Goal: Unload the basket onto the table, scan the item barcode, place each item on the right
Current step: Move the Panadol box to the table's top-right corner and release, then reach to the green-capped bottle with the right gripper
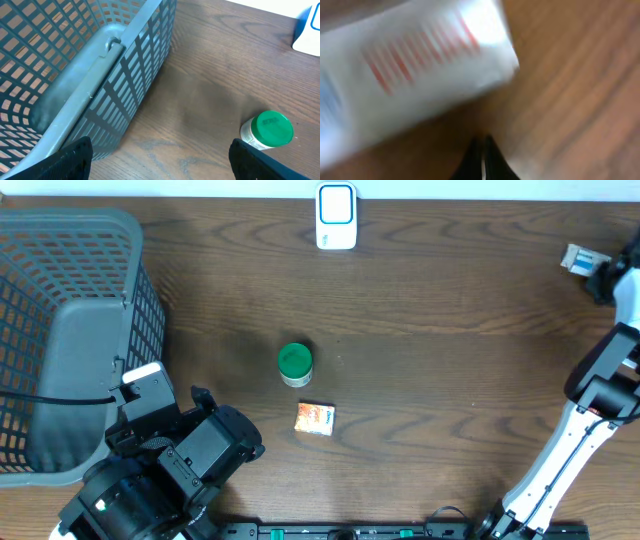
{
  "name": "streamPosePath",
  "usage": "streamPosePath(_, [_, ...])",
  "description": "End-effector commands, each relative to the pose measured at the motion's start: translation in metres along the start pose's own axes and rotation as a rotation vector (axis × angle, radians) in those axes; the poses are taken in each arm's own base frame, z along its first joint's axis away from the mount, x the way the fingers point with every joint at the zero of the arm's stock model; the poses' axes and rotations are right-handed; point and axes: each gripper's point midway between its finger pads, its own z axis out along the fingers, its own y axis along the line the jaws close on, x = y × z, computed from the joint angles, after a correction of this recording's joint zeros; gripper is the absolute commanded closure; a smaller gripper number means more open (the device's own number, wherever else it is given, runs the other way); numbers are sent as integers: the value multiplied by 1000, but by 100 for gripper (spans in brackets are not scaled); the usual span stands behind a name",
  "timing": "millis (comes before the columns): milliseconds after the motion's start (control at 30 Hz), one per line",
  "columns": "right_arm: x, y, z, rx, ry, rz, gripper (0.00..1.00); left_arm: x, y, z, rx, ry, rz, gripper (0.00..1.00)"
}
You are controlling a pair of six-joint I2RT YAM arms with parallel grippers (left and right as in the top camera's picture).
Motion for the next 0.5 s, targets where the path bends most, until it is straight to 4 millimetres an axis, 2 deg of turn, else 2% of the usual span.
streamPosePath(0, [27,-23,9,-1,112,5,99,-1,2,0,-7,-6,-7,15])
streamPosePath(67, [28,-31,-3,-19,137,18,99,-1,2,0,-7,-6,-7,15])
streamPosePath(200, [20,-35,-44,-85,154,39,98,-1,2,0,-8,-6,-7,15])
streamPosePath(300, [16,-23,-85,-180,168,44,89,-1,2,0,-7,-6,-8,15])
streamPosePath(333, [15,-15,-99,-222,171,42,81,-1,2,0,-8,-6,-7,15])
streamPosePath(367, [15,-8,-113,-258,175,42,78,-1,2,0,-7,-6,-7,15])
streamPosePath(400, [16,1,-126,-292,178,37,70,-1,2,0,-8,-6,-7,15])
streamPosePath(433, [17,11,-139,-325,183,30,46,-1,2,0,-8,-6,-7,15])
streamPosePath(467, [19,21,-152,-355,189,20,16,-1,2,0,-8,-6,-7,15])
